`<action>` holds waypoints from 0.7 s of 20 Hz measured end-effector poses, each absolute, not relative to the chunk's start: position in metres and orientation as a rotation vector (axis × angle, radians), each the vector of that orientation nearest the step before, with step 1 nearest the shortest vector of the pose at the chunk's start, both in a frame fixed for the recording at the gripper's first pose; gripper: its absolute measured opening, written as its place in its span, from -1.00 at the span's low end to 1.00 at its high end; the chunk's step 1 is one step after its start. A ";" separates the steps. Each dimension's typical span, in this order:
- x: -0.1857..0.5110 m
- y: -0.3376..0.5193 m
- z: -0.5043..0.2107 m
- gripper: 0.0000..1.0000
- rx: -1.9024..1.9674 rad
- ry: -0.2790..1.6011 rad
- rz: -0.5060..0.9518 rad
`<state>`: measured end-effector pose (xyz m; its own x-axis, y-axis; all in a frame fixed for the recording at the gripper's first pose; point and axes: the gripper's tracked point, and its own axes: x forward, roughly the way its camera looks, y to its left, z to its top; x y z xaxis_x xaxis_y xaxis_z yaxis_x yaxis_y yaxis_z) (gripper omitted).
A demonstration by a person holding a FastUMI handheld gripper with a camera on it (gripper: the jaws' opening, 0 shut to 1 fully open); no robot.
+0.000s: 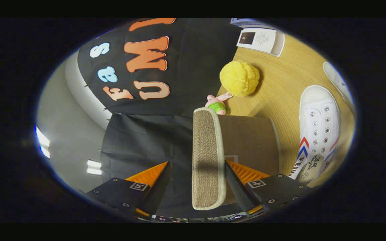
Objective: Open the storage box then place both shoes into the box .Put the left shoe in first, then the right shoe, with the right side of both shoes facing outward in a uniform manner.
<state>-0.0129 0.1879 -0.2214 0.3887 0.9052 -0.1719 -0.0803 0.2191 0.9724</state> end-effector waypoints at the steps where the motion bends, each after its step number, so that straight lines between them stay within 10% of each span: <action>1: -0.014 0.188 -0.214 0.70 1.136 0.907 0.840; 6: -0.023 0.198 -0.180 0.36 1.097 0.820 0.862; 14: -0.038 0.242 -0.132 -0.87 0.898 0.705 0.849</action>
<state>-0.0379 0.2418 -0.1317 0.4875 0.8567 -0.1689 -0.3236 0.3569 0.8763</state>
